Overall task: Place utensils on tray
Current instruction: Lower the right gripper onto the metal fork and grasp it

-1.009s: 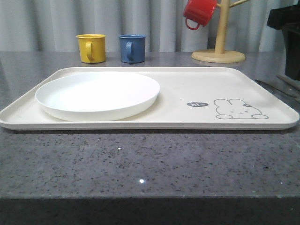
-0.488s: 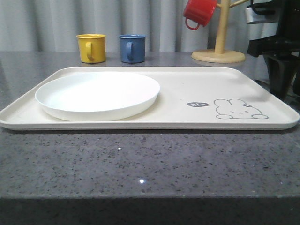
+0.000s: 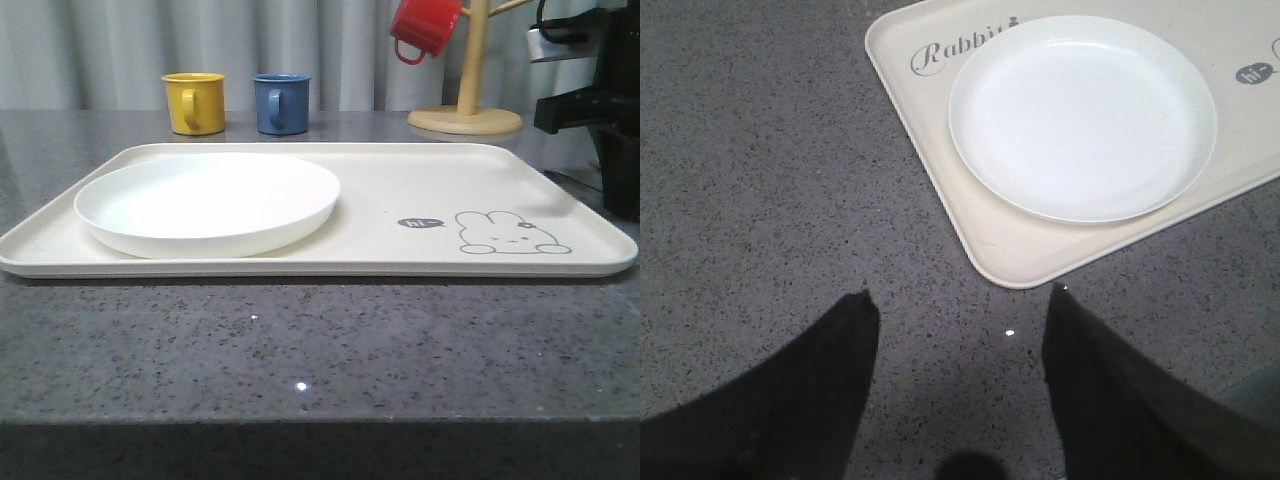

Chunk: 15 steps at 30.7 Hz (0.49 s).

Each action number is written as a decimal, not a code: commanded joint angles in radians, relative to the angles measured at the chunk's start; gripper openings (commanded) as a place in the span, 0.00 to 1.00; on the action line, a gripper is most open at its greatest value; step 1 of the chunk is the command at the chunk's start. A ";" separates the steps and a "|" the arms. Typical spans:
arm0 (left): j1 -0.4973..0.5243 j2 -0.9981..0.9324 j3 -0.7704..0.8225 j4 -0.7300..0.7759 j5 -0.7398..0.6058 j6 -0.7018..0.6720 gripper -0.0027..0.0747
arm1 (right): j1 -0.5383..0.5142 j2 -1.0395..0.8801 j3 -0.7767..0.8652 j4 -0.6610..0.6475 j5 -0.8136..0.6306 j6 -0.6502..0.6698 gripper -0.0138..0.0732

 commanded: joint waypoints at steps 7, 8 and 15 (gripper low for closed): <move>-0.003 0.002 -0.022 0.000 -0.065 -0.009 0.51 | -0.002 -0.052 -0.029 0.024 0.019 0.000 0.16; -0.003 0.002 -0.022 0.000 -0.065 -0.009 0.51 | -0.001 -0.060 -0.030 0.024 0.025 0.000 0.16; -0.003 0.002 -0.022 0.000 -0.065 -0.009 0.51 | 0.003 -0.121 -0.077 0.024 0.084 -0.001 0.16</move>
